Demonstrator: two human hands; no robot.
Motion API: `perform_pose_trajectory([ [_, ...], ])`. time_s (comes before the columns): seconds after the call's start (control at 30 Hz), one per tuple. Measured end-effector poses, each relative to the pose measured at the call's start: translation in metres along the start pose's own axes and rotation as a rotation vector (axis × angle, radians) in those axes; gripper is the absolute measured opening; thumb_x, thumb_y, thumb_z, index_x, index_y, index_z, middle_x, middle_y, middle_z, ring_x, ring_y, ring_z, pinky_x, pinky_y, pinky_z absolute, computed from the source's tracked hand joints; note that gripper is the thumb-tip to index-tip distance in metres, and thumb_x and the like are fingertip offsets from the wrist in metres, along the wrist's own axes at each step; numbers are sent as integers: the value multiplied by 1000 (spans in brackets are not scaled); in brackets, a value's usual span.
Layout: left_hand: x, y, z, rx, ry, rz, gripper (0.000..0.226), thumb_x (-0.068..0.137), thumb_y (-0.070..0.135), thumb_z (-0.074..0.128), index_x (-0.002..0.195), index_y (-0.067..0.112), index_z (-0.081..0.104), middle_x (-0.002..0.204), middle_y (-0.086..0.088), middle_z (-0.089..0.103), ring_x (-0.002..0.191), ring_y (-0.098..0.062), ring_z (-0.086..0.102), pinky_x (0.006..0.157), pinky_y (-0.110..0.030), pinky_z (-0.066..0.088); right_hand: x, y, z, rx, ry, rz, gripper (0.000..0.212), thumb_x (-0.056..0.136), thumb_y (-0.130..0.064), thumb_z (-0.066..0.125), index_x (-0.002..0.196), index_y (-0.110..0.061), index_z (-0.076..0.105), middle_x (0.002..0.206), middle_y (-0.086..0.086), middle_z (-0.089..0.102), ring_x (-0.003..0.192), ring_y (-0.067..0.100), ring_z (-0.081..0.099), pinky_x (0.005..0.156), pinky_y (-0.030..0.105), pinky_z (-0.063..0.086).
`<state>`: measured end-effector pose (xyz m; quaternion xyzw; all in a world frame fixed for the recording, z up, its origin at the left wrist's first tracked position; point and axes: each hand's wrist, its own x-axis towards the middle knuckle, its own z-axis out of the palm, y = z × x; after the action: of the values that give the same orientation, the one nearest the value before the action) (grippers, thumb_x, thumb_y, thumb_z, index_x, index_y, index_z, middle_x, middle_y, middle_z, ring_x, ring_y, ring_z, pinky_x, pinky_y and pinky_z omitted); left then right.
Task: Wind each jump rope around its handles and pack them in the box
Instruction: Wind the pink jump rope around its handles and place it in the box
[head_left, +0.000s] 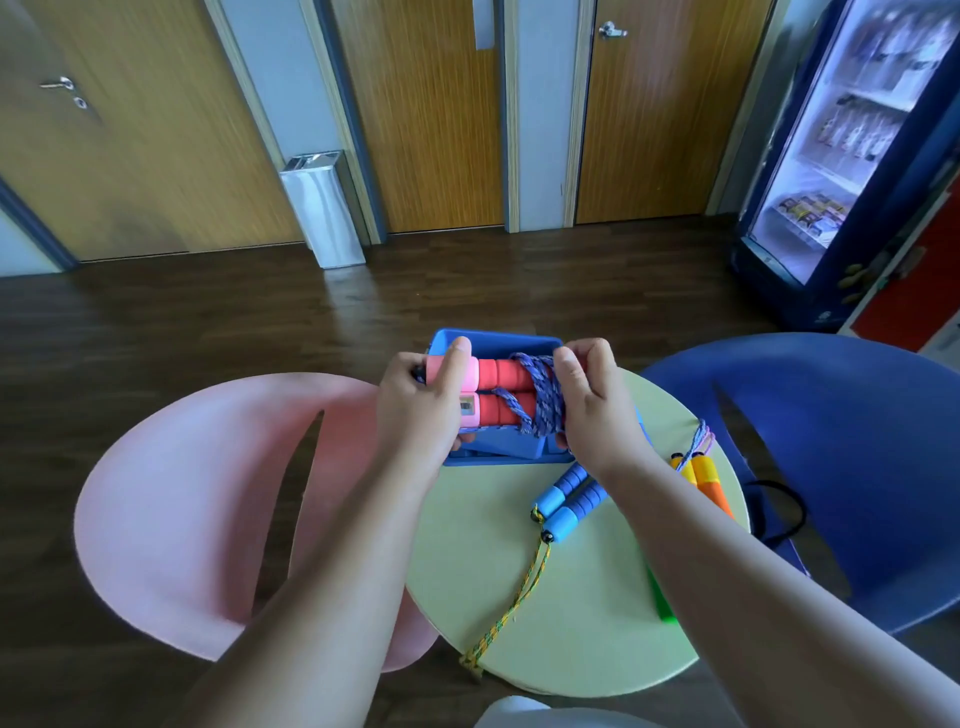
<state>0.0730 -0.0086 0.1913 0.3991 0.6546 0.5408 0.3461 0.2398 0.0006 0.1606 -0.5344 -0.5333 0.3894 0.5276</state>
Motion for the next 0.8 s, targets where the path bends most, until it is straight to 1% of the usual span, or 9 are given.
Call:
perform_pose_trajectory([
  [0.1,-2,-8,5,-23,-1,28,32,88,51,73,84,22,60,81,-5,69,61,-27,69,39,-27,44,3,4,-2,-78,39,16,16,107,-39,48,94,-29,48,81,-2,58,74,19,58,66,41,52],
  [0.2,-5,-17,9,-35,8,138,18,85,52,70,88,34,68,92,5,74,83,-26,73,58,-42,61,4,3,-4,-135,40,-9,14,107,-36,50,97,-26,48,82,-3,60,75,16,58,67,34,49],
  [0.27,-8,-20,9,-53,2,152,20,86,52,68,87,32,68,86,4,73,79,-27,73,60,-46,63,3,-2,-9,-184,27,-31,13,107,-33,49,102,-21,48,82,-3,59,74,13,57,65,30,46],
  [0.37,-10,-19,10,-79,-6,115,19,92,46,68,85,28,65,82,-1,70,73,-30,73,50,-44,61,4,-4,-13,-190,-9,-83,10,108,-32,48,102,-24,48,81,0,59,68,8,55,57,26,45],
  [0.43,-7,-18,11,-53,-1,81,19,94,44,70,84,29,64,81,0,71,71,-28,73,50,-45,60,1,-2,-15,-163,-20,-100,10,106,-36,49,98,-31,48,84,6,57,71,19,56,56,35,48],
  [0.5,-6,-16,11,-57,-11,36,19,95,42,69,86,26,64,78,1,70,60,-21,70,44,-35,54,-6,0,-18,-92,-48,-111,10,106,-35,52,97,-32,50,85,14,56,72,25,56,54,44,52],
  [0.6,-9,-12,11,-102,-48,-46,22,98,38,67,89,18,65,73,-1,66,49,-15,63,41,-25,45,-19,1,-25,48,-126,-128,5,102,-36,54,106,-33,55,102,20,54,81,23,57,55,39,53],
  [0.7,-9,-11,11,-98,-136,-126,25,99,42,63,93,18,66,80,-6,69,51,-18,63,42,-25,45,-20,7,-28,-4,-127,-109,11,99,-38,53,110,-36,54,112,14,53,92,33,57,72,44,52],
  [0.8,-8,-11,6,9,-238,-47,35,97,60,53,101,28,65,94,-4,73,67,-19,70,55,-29,52,-15,0,-28,79,-114,26,4,102,-30,52,101,-33,54,100,19,53,76,28,52,61,38,46],
])
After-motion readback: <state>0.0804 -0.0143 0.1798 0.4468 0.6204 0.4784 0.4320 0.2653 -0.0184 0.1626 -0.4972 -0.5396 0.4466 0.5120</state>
